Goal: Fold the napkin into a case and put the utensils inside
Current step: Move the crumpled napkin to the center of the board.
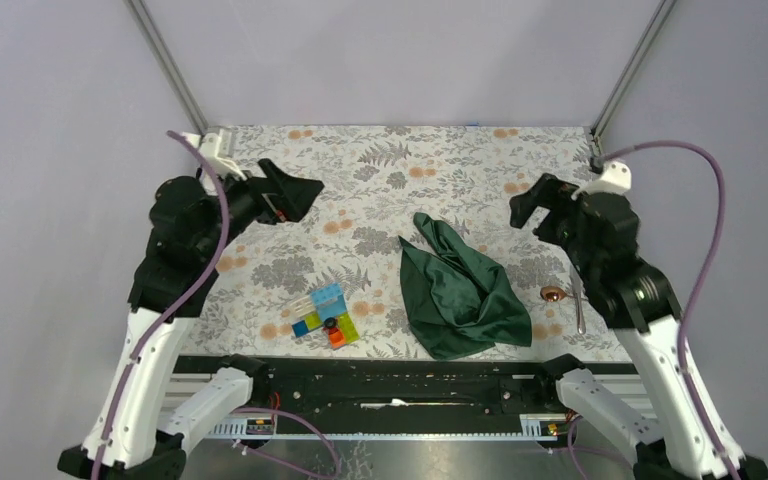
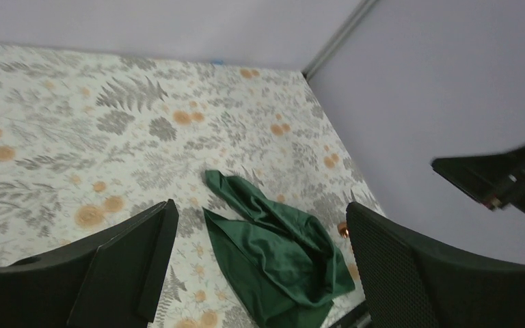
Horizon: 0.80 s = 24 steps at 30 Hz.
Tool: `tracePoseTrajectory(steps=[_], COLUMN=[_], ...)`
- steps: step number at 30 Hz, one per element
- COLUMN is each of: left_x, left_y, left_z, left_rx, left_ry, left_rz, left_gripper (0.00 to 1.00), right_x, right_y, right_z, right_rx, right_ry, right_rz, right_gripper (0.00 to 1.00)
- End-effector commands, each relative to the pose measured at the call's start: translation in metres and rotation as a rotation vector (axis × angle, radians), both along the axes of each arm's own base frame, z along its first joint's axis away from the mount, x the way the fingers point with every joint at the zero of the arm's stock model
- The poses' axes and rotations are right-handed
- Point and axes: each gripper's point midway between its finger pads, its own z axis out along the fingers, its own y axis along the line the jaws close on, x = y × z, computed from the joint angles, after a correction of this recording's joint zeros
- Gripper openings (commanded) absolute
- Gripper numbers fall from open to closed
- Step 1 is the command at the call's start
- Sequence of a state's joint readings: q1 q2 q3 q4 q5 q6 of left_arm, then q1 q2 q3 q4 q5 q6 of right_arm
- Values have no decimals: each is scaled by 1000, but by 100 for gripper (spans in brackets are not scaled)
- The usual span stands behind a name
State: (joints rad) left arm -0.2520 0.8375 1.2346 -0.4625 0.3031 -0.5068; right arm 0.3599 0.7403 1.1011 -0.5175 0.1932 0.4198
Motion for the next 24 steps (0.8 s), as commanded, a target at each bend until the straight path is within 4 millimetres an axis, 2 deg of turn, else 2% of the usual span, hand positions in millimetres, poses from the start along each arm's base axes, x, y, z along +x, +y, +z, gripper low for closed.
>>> tracePoseTrajectory(steps=[1,2,5,7,10,13,15,18,21,24], left_x=[12,15,11,8,7,15,24,39,58,76], left_y=[-27,-34,-77,-106,-141,-172,-187,-201,-211,-210], left_z=[-28,-39,-73,-100,-136,-179,-208,-248,-271,-298], left_rx=[52,77,130,175,256,320,368,437,492,537], left_ry=[112,144,248,318,387,497,556,623,649,679], left_rz=[-26,-14,-87,-120,-141,-203,-217,-202,-178,-111], left_gripper=[99,99,99,99,99,99,99,99,97,93], right_x=[9,9,1,-9,-21,-32,-37,-44,-47,-47], right_y=[-28,-22,8,21,17,14,0,-6,-2,6], right_z=[-72,-88,-135,-162,-193,-220,-231,-237,-236,-232], right_rx=[-113,-120,-86,-56,-25,20,-5,-25,-21,-30], right_ry=[373,440,603,693,775,839,881,913,912,885], right_rz=[-244,-216,-76,-21,-81,-145,-226,-243,-203,-103], right_gripper=[100,100,100,100,100,100,100,100,100,100])
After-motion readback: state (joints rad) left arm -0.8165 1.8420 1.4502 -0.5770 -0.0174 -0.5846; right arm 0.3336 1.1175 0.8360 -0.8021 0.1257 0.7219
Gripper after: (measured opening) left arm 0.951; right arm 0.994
